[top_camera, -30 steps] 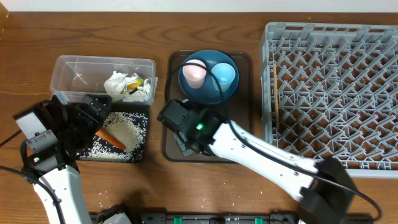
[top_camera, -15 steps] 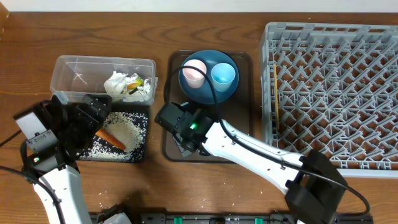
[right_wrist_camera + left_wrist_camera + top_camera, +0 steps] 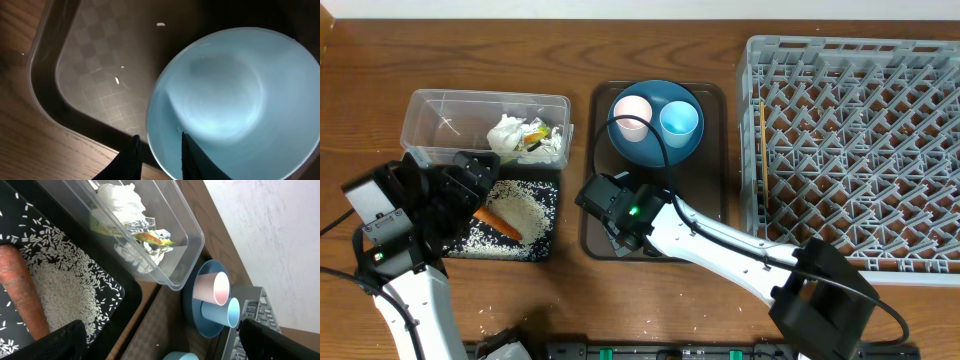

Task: Sort waste into correct bins and load items into the dishwasher rack
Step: 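Lower the right gripper and grasp the white bowl rim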

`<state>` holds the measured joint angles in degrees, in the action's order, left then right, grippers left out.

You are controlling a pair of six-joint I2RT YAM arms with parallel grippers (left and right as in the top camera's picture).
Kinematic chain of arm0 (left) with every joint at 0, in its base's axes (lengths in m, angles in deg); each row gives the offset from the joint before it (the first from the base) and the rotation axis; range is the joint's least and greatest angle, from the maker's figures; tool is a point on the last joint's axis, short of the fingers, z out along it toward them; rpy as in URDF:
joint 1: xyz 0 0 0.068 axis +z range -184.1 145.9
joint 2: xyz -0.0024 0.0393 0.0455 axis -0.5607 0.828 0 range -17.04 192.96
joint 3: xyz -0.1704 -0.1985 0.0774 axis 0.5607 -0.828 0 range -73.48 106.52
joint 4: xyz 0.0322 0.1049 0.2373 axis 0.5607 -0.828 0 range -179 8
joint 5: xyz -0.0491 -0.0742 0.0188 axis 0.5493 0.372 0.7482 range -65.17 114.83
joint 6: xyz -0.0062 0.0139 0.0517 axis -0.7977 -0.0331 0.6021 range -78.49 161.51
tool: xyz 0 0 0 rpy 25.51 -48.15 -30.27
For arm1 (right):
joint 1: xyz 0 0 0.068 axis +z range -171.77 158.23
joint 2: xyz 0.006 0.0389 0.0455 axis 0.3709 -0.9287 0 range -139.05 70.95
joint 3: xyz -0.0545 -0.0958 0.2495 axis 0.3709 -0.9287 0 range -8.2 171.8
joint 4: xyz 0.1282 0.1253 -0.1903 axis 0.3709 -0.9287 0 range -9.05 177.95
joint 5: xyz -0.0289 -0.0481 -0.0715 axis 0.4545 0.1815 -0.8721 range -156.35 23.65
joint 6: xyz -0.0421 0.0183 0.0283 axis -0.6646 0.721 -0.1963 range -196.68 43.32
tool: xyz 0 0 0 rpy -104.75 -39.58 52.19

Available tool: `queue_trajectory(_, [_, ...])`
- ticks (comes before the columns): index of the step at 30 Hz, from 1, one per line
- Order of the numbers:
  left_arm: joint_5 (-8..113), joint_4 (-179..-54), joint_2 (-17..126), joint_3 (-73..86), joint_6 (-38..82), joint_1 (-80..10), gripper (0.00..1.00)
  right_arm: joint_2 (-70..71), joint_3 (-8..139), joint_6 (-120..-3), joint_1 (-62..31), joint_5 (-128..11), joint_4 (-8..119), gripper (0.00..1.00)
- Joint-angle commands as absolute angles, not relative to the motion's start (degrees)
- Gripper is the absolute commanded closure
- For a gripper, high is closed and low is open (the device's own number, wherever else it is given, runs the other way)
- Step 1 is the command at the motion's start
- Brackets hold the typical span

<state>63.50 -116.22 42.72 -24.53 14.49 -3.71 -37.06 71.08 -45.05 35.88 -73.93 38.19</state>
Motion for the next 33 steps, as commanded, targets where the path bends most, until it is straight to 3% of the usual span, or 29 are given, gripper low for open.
queue_trajectory(1, [64.05,-116.20,42.42,-23.33,14.46,-3.36,0.00,-37.51,70.71,-43.41,36.42,-75.15,38.83,0.75])
queue_trajectory(33, [64.05,-116.17,42.42,-23.33,14.46,-3.36,0.00,-42.65,70.69,-42.84,36.56,-74.01,41.06,0.78])
